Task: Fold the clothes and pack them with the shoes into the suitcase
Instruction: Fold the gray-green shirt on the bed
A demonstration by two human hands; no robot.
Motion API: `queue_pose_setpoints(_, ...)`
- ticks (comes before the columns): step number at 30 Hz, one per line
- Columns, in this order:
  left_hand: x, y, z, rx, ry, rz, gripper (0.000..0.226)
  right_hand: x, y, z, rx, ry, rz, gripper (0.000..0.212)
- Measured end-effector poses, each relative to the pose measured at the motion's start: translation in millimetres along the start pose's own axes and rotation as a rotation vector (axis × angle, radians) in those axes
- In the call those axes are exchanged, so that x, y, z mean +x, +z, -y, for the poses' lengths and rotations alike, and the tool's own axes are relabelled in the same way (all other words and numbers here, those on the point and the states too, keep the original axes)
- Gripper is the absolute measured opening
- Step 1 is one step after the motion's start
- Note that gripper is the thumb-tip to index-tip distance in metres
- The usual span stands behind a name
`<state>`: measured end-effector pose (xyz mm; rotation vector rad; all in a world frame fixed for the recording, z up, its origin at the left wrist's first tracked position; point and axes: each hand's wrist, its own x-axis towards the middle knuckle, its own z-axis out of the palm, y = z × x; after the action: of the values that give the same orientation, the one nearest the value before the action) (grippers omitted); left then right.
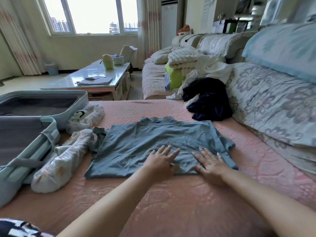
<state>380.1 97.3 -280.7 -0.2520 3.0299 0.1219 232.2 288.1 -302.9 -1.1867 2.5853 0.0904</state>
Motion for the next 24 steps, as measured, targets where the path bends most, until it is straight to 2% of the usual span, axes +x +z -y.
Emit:
queue_pose_setpoints(3, 20, 13, -39, 0.048, 0.065, 0.051, 0.069, -14, 0, -39, 0.05, 0.023, -0.051, 0.064)
queue_pose_setpoints(5, 32, 16, -59, 0.097, 0.091, 0.026, 0.073, -18, -11, -56, 0.191, 0.0, -0.11, 0.056)
queue_pose_setpoints(8, 52, 11, -88, 0.046, 0.187, -0.052, 0.076, -16, -32, -79, 0.4, 0.069, -0.329, 0.035)
queue_pose_setpoints(11, 71, 6, -120, 0.025, 0.304, -0.105, 0.075, -7, -48, -102, 0.393, 0.141, -0.447, 0.035)
queue_pose_setpoints(14, 86, 2, -150, 0.048, 0.331, -0.109, 0.072, 5, -55, -121, 0.256, 0.229, -0.351, 0.049)
queue_pose_setpoints(17, 101, 3, -169, 0.075, 0.316, -0.074, 0.061, 16, -52, -132, 0.217, 0.216, -0.227, 0.072)
queue_pose_setpoints(20, 112, 4, -174, 0.137, 0.386, -0.144, 0.038, 27, -52, -132, 0.194, 0.164, -0.182, 0.059)
queue_pose_setpoints(22, 113, -1, -168, -0.012, 0.349, -0.194, 0.027, 36, -54, -131, 0.223, 0.167, -0.219, 0.046)
queue_pose_setpoints(24, 110, -9, -156, -0.243, 0.236, -0.276, 0.021, 43, -56, -129, 0.281, 0.206, -0.296, 0.043)
